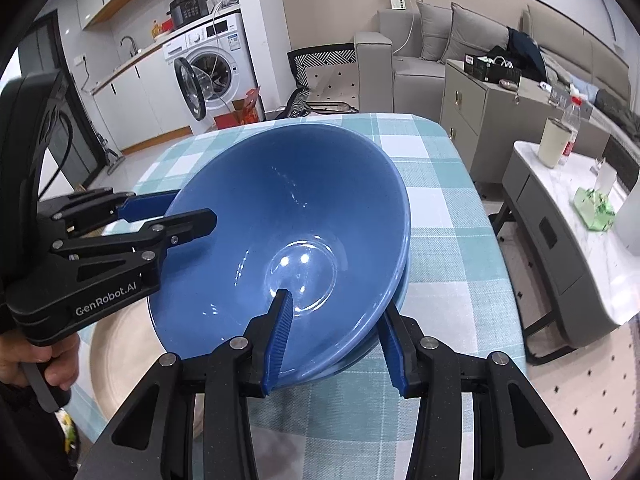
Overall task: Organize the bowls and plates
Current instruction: 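Open both grippers and release the nested blue bowls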
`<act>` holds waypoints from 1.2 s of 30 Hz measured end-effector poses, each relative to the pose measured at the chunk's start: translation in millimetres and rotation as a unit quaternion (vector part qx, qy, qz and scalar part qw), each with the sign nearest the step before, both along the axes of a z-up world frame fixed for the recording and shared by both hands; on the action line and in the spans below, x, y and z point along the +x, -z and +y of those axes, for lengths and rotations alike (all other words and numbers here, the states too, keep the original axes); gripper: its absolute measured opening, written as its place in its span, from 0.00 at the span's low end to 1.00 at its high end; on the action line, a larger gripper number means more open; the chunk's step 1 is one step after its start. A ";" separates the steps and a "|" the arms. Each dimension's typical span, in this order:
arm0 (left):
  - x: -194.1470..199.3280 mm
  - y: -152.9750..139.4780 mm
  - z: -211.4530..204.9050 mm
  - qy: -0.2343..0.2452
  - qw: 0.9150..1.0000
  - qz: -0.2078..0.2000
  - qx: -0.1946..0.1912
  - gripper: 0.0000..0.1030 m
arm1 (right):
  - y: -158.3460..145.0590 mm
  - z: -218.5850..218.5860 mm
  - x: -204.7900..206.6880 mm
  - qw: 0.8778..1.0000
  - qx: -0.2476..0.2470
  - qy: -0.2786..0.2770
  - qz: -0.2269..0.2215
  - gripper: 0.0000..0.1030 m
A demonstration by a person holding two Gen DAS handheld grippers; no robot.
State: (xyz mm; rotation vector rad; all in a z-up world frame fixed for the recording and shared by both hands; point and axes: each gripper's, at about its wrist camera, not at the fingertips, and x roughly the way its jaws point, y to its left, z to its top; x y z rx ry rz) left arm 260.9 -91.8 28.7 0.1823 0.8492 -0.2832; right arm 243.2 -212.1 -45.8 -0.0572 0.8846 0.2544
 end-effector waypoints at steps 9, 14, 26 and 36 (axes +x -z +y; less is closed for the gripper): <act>0.8 1.0 -0.9 0.001 1.000 -0.001 0.005 0.34 | 3.3 9.0 -0.3 0.999 -0.046 -0.003 -0.012 0.42; 2.3 5.1 -3.2 0.009 1.000 0.008 0.004 0.34 | 3.3 10.9 0.3 0.997 -0.069 -0.002 -0.019 0.45; 4.4 16.4 -1.8 0.008 1.000 0.017 0.006 0.36 | 10.5 -1.1 9.0 0.997 -0.078 0.002 -0.013 0.49; -2.5 18.8 12.1 -0.002 1.000 0.019 -0.023 0.59 | 14.1 -28.3 10.3 1.000 -0.002 0.016 -0.004 0.71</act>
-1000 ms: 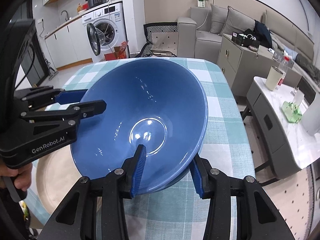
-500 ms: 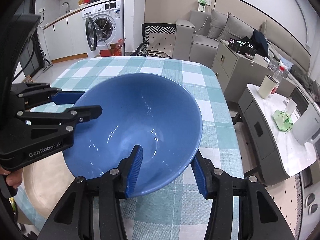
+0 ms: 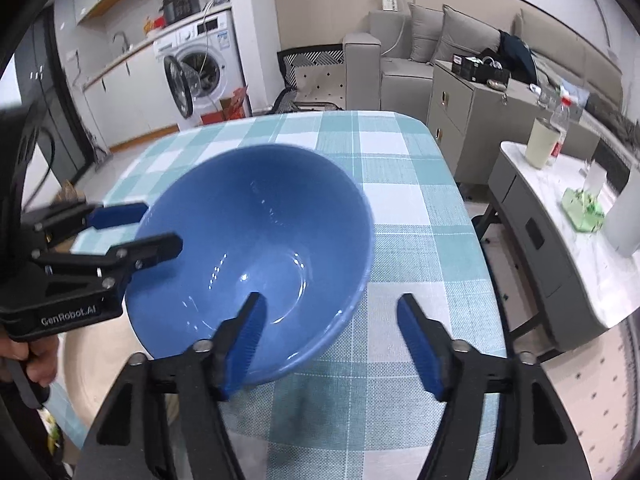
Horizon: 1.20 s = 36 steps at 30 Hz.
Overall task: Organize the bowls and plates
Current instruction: 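Open both grippers and release the nested blue bowls, then close both grippers on the rim of the nested blue bowls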
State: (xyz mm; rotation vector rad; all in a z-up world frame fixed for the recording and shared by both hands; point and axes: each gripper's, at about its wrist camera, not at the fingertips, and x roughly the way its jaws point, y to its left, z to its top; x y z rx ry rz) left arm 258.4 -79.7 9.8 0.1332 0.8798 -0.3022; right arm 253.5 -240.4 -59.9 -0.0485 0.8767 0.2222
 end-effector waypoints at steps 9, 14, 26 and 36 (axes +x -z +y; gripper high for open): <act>-9.3 -1.8 17.1 -0.031 0.999 -0.017 -0.036 0.94 | 0.9 -26.9 -5.1 0.997 0.079 0.014 -0.015 0.99; -9.9 4.0 24.5 -0.047 0.998 -0.013 -0.049 0.95 | 3.7 -35.6 -9.6 0.993 0.111 0.018 -0.020 1.00; -11.3 17.7 21.9 -0.049 0.997 0.002 -0.066 0.95 | 10.0 -42.8 -13.2 0.985 0.171 0.004 -0.005 1.00; -8.8 24.1 20.0 -0.054 0.994 0.014 -0.091 0.95 | 21.8 -36.9 -9.3 0.985 0.174 -0.004 0.015 1.00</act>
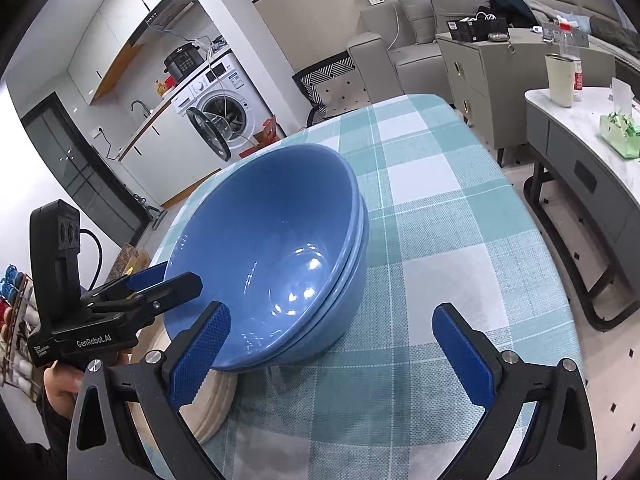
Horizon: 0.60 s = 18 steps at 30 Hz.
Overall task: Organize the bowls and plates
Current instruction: 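Close both grippers on the rim of the nested blue bowls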
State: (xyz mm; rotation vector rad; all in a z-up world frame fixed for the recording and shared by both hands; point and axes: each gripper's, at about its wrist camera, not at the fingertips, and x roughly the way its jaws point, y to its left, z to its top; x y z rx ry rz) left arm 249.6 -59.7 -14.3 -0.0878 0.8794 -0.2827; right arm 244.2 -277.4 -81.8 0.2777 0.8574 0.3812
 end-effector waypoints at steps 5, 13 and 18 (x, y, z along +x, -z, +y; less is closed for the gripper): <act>1.6 1.8 -3.3 0.006 1.000 -0.001 0.000 0.95 | 3.9 2.0 4.3 1.000 0.008 -0.003 0.011 0.99; 7.9 0.8 -2.2 0.005 1.000 0.001 -0.009 0.95 | 5.3 7.3 13.3 1.000 0.019 -0.014 0.021 0.90; 11.0 -1.3 -1.0 0.003 1.000 -0.001 -0.013 0.94 | 5.6 9.2 18.8 0.999 0.028 -0.017 0.025 0.88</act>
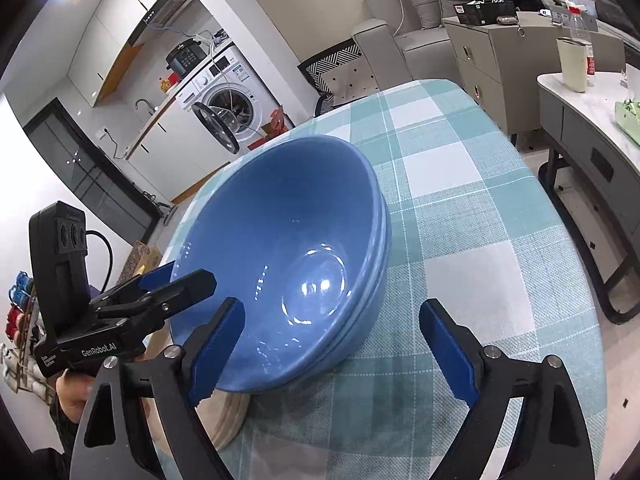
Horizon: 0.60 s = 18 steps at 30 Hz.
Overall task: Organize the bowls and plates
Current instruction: 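Close both grippers on the rim of the nested blue bowls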
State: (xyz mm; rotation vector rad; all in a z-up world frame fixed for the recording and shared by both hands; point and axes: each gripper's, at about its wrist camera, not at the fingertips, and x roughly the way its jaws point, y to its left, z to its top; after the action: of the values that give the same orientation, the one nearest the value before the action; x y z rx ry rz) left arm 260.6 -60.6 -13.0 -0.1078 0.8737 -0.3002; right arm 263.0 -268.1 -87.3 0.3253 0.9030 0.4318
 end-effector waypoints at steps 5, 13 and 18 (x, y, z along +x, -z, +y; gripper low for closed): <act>1.4 0.1 0.6 -0.001 1.000 0.002 -0.002 0.93 | 0.1 0.4 -1.2 1.000 -0.001 0.003 0.000 0.88; 3.9 2.1 -0.6 0.007 1.000 0.004 -0.009 0.84 | 1.2 1.8 2.1 1.000 -0.003 0.004 0.004 0.88; 4.0 3.1 -3.4 0.012 1.000 0.004 -0.010 0.80 | -0.4 3.0 1.0 1.000 -0.008 0.003 0.001 0.86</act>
State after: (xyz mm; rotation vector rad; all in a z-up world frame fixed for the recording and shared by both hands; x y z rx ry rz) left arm 264.6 -64.0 -16.1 -0.1177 0.8800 -0.3306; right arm 263.9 -265.1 -87.0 0.3136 0.9061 0.4186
